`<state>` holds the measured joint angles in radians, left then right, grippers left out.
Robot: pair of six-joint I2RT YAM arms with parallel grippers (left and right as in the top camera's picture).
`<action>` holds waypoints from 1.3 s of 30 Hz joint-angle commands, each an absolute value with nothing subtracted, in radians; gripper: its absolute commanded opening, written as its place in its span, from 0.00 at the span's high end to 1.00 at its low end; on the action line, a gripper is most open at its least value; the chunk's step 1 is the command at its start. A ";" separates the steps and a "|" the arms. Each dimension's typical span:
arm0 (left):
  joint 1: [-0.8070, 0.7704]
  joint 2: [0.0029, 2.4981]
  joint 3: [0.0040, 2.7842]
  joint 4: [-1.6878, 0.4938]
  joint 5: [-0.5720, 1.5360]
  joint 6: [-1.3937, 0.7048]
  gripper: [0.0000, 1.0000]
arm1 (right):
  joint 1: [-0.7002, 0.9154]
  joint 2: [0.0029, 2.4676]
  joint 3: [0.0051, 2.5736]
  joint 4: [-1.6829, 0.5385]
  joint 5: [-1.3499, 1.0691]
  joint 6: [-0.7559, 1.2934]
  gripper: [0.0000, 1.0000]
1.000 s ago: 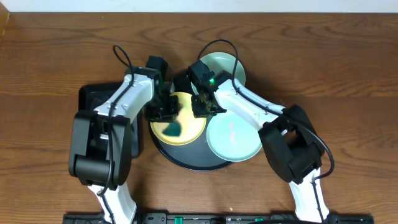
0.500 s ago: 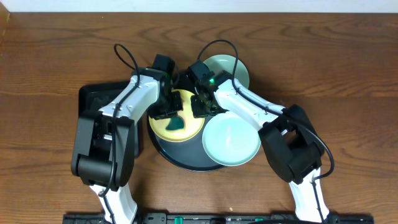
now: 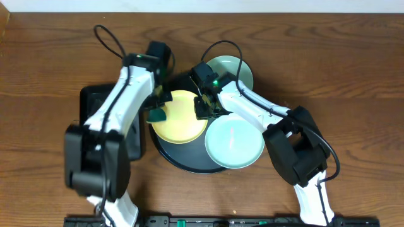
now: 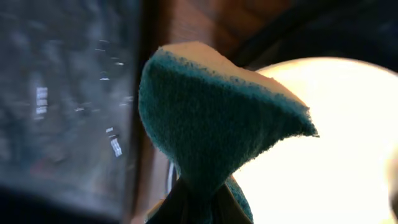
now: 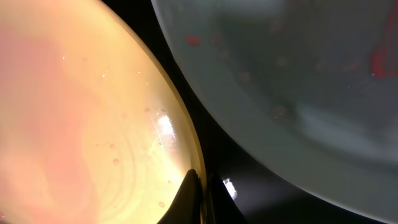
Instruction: Clean dirty plates on tray and stack at the side
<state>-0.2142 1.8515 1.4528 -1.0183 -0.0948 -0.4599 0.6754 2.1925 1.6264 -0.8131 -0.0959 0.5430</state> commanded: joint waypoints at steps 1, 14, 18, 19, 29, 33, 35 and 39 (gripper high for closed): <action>-0.196 1.752 1.504 -1.046 -0.121 -0.426 0.93 | 0.671 2.212 1.587 -0.826 -0.079 0.545 0.99; 0.016 1.613 1.505 -1.124 -0.087 -0.370 0.93 | 0.671 2.212 1.587 -0.838 -0.116 0.543 0.99; 0.060 1.614 1.505 -1.134 -0.087 -0.347 0.93 | 0.671 2.212 1.589 -0.826 -0.171 0.496 0.99; 0.067 1.614 1.505 -1.134 -0.087 -0.347 0.93 | 0.670 2.212 1.591 -0.826 -0.177 0.496 0.99; 0.082 1.614 1.505 -1.132 -0.087 -0.348 0.92 | 0.667 2.148 1.597 -0.829 -0.213 0.429 0.99; 0.082 1.614 1.505 -1.132 -0.087 -0.348 0.92 | 0.667 2.095 1.597 -0.832 -0.181 0.410 0.99; 0.082 1.614 1.505 -1.132 -0.088 -0.348 0.93 | 0.667 2.067 1.597 -0.840 -0.140 0.410 0.99; 0.082 1.614 1.505 -1.132 -0.091 -0.348 0.93 | 0.671 2.003 1.597 -0.867 -0.025 0.410 0.99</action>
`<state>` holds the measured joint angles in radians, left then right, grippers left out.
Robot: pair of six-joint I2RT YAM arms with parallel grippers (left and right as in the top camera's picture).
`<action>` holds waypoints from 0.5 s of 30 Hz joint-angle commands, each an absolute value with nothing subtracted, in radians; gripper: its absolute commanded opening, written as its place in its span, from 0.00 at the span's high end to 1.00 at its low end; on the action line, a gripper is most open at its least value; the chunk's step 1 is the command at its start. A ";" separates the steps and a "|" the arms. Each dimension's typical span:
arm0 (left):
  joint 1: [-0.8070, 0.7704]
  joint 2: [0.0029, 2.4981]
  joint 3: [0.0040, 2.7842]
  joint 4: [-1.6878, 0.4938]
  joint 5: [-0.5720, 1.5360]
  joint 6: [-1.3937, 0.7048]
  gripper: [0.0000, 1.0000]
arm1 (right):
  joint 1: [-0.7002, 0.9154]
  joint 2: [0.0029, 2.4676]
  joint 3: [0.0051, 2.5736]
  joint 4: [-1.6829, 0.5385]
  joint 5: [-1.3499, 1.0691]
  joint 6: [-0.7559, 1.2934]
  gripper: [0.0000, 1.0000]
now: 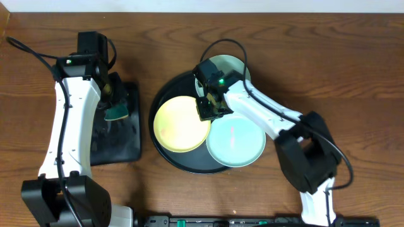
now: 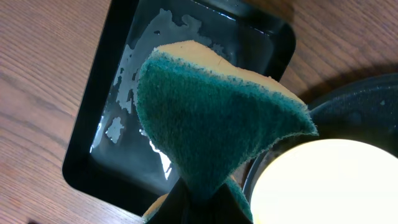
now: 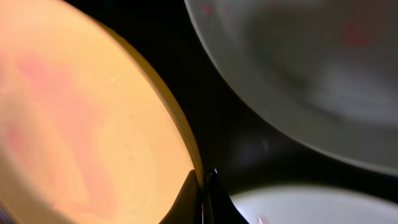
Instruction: Clean dirty plates on tray and stack at the side
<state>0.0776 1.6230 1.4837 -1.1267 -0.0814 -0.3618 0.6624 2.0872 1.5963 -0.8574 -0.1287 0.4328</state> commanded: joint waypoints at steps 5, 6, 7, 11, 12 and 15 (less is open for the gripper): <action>0.082 1.614 1.505 -1.129 -0.091 -0.348 0.92 | 0.685 1.922 1.597 -0.890 0.125 0.410 0.99; 0.082 1.614 1.505 -1.128 -0.091 -0.348 0.93 | 0.689 1.909 1.597 -0.892 0.152 0.409 0.99; 0.082 1.614 1.505 -1.127 -0.091 -0.348 0.93 | 0.695 1.893 1.597 -0.893 0.183 0.405 0.99; 0.082 1.614 1.505 -1.124 -0.091 -0.348 0.93 | 0.734 1.839 1.597 -0.890 0.340 0.381 0.99; 0.082 1.614 1.505 -1.124 -0.091 -0.348 0.93 | 0.746 1.830 1.597 -0.890 0.378 0.375 0.99; 0.082 1.614 1.505 -1.124 -0.091 -0.348 0.93 | 0.799 1.808 1.597 -0.890 0.538 0.357 0.99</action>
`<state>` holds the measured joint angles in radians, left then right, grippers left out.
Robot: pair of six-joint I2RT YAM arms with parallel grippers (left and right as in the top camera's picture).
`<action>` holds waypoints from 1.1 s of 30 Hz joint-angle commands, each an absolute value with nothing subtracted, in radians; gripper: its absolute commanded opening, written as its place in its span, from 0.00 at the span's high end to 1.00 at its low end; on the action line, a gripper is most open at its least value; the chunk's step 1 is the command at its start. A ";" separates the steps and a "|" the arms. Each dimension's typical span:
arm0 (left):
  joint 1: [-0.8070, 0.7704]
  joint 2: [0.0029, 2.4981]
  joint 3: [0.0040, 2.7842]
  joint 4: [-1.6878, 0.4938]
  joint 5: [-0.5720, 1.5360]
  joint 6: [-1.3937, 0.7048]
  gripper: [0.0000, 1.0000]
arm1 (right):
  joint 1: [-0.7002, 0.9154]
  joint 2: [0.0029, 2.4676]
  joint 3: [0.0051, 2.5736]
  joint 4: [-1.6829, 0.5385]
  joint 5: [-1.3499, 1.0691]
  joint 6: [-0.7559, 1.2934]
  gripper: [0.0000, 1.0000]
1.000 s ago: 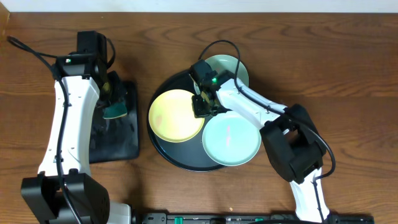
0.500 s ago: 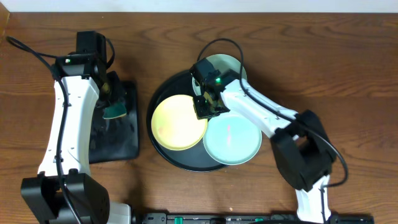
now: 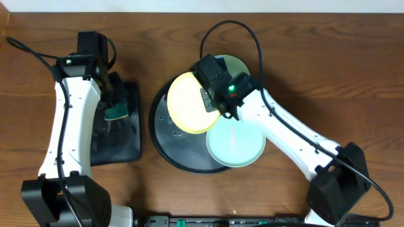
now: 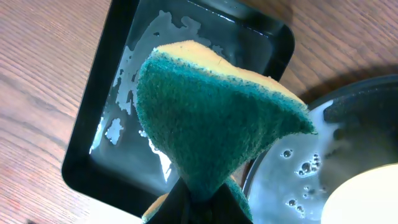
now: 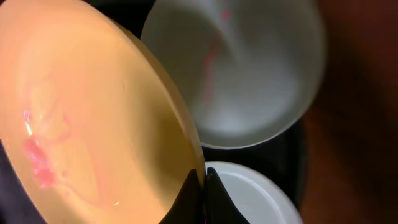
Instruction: Clean dirty plates on tray and stack at the side
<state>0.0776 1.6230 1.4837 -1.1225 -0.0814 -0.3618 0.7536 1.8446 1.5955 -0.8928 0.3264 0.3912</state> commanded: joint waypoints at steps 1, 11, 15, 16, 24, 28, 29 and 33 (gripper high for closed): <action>0.082 1.614 1.505 -1.124 -0.091 -0.348 0.93 | 0.815 1.805 1.597 -0.890 0.587 0.357 0.99; 0.082 1.614 1.505 -1.125 -0.091 -0.348 0.93 | 1.021 1.801 1.597 -0.867 1.063 0.309 0.99; 0.082 1.614 1.505 -1.125 -0.091 -0.348 0.93 | 1.074 1.801 1.597 -0.855 1.200 0.308 0.99; 0.082 1.614 1.504 -1.125 -0.091 -0.348 0.92 | 1.085 1.801 1.597 -0.854 1.234 0.308 0.99; 0.082 1.614 1.504 -1.125 -0.091 -0.348 0.92 | 1.147 1.792 1.597 -0.787 1.377 0.218 0.99; 0.082 1.614 1.504 -1.125 -0.091 -0.348 0.92 | 1.154 1.776 1.597 -0.765 1.380 0.208 0.99; 0.082 1.614 1.504 -1.125 -0.091 -0.348 0.93 | 1.153 1.772 1.597 -0.764 1.380 0.208 0.99; 0.082 1.614 1.504 -1.125 -0.091 -0.348 0.93 | 1.153 1.767 1.597 -0.763 1.379 0.208 0.99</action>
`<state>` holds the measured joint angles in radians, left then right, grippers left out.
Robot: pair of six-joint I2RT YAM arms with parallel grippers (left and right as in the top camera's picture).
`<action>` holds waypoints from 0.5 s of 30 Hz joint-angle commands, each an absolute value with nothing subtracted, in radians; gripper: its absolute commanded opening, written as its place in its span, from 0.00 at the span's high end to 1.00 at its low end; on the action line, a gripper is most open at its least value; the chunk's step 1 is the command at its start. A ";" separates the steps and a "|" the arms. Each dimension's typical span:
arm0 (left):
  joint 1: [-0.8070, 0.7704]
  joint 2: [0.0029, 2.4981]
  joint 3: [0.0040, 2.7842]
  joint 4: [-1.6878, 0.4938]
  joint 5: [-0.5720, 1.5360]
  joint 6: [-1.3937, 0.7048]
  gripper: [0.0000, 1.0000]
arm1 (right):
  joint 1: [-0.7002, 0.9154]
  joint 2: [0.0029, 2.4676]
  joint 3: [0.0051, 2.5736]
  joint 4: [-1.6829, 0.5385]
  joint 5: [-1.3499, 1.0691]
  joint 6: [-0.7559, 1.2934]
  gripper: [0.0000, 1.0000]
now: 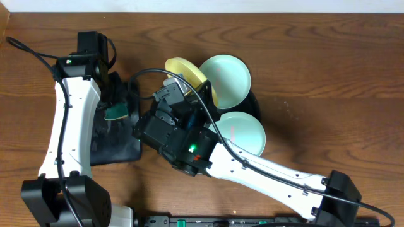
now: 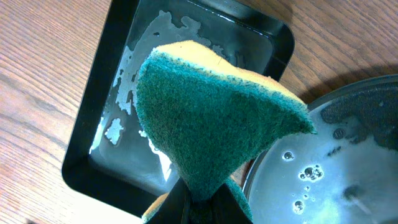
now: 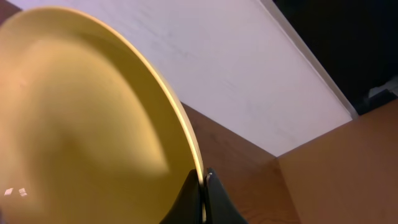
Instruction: Clean dirty plates on tray and stack at the side
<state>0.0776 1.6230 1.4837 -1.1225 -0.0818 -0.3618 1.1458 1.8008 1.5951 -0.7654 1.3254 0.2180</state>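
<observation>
My right gripper (image 3: 202, 186) is shut on the rim of the yellow plate (image 3: 93, 124). The right arm is raised high, close to the overhead camera, and the yellow plate (image 1: 188, 74) stands tilted on edge above the round black tray (image 1: 254, 101). Two pale green plates (image 1: 226, 79) (image 1: 240, 133) lie on that tray, the nearer one streaked red. My left gripper (image 2: 202, 202) is shut on a green-and-yellow sponge (image 2: 211, 118), held over the black rectangular tray (image 1: 120, 142) at the left. The round tray's wet, bubbly surface (image 2: 336, 168) shows in the left wrist view.
The rectangular tray (image 2: 186, 43) holds patches of water. My raised right arm (image 1: 189, 142) hides most of the round tray from overhead. Wooden tabletop (image 1: 328, 75) spreads right of the tray, with a white wall (image 3: 236, 81) behind it.
The right arm has risen much higher with the yellow plate, which now stands on edge instead of lying nearly flat above the tray. The left arm and sponge have not moved.
The sponge in my left gripper was at the yellow plate's left edge, while my right gripper pinched the plate's rim on the round tray. Then the sponge was over the rectangular tray. The plate was then clear of the round tray, and is now high and tilted.
</observation>
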 commanded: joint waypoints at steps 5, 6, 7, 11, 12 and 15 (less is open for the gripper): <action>0.082 1.614 1.504 -1.126 -0.091 -0.348 0.93 | 1.143 1.767 1.597 -0.797 1.263 0.217 0.99; 0.082 1.614 1.504 -1.126 -0.091 -0.348 0.92 | 1.137 1.767 1.597 -0.813 1.222 0.239 0.99; 0.082 1.614 1.504 -1.129 -0.091 -0.348 0.93 | 1.129 1.767 1.596 -0.834 1.179 0.271 0.99; 0.082 1.614 1.503 -1.128 -0.091 -0.348 0.93 | 1.075 1.767 1.596 -0.914 0.992 0.411 0.99; 0.082 1.614 1.503 -1.128 -0.091 -0.348 0.93 | 1.056 1.767 1.596 -0.926 0.934 0.430 0.99; 0.082 1.614 1.503 -1.128 -0.090 -0.348 0.93 | 0.985 1.767 1.596 -0.925 0.698 0.433 0.99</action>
